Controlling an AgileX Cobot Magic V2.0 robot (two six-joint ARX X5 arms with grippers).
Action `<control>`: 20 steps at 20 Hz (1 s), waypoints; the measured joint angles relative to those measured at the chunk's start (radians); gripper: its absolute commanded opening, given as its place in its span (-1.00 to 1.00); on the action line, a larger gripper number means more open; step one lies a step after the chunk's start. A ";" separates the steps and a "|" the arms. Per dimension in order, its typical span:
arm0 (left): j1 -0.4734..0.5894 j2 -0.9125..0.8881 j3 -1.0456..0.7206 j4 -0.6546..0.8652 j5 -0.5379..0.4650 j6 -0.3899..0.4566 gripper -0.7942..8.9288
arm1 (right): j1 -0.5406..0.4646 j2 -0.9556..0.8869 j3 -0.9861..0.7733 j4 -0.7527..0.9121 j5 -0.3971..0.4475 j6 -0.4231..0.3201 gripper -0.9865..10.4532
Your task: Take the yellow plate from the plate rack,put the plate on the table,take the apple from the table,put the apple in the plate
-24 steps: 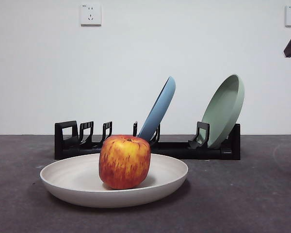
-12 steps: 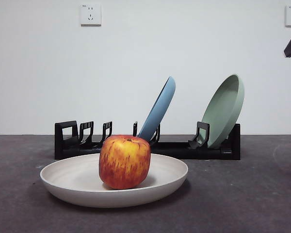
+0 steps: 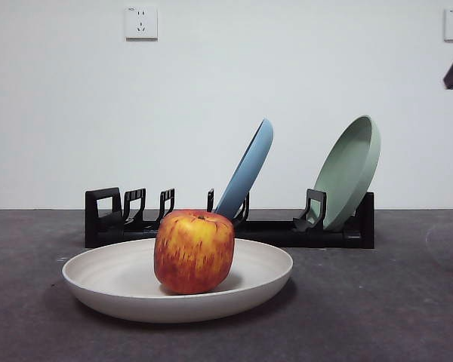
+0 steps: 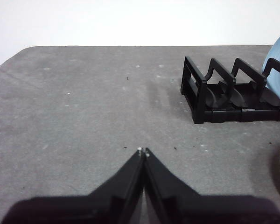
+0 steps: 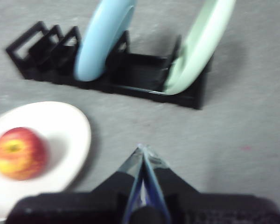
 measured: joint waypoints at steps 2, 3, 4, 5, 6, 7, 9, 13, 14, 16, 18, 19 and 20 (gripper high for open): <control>0.000 0.000 0.000 0.000 0.000 0.000 -0.84 | 0.000 0.000 0.000 0.000 0.126 -0.033 -0.83; 0.000 0.000 0.000 0.000 0.000 0.000 -0.84 | 0.000 -0.003 0.000 -0.003 0.169 -0.040 -0.83; 0.000 0.000 0.000 0.000 0.000 0.000 -0.84 | -0.005 -0.018 0.000 -0.018 0.198 -0.044 -0.83; 0.000 0.000 0.000 0.000 0.000 0.000 -0.84 | -0.019 -0.046 0.000 -0.037 0.206 -0.049 -0.83; 0.000 0.000 0.000 0.000 0.000 0.000 -0.84 | -0.039 -0.082 0.000 -0.048 0.202 -0.052 -0.83; 0.000 0.000 0.000 0.000 0.000 0.000 -0.84 | -0.077 -0.121 0.000 -0.049 0.202 -0.054 -0.83; 0.000 0.000 0.000 0.000 0.000 0.000 -0.84 | -0.181 -0.192 0.000 -0.048 0.203 -0.052 -0.83; 0.000 0.000 0.000 0.000 0.000 0.000 -0.84 | -0.408 -0.350 -0.087 0.024 0.153 -0.047 -0.83; 0.000 0.000 0.000 0.000 0.000 0.000 -0.84 | -0.449 -0.383 -0.130 0.063 0.105 -0.048 -0.83; 0.000 0.000 0.000 0.000 0.000 0.000 -0.84 | -0.513 -0.442 -0.229 0.156 0.008 -0.050 -0.83; 0.000 0.000 0.000 0.000 0.000 0.000 -0.84 | -0.548 -0.482 -0.312 0.237 -0.069 -0.050 -0.83; 0.000 0.000 0.000 0.000 0.000 0.000 -0.84 | -0.558 -0.495 -0.344 0.266 -0.101 -0.050 -0.83; 0.000 0.000 0.000 0.000 0.000 0.000 -0.84 | -0.565 -0.509 -0.380 0.293 -0.134 -0.050 -0.83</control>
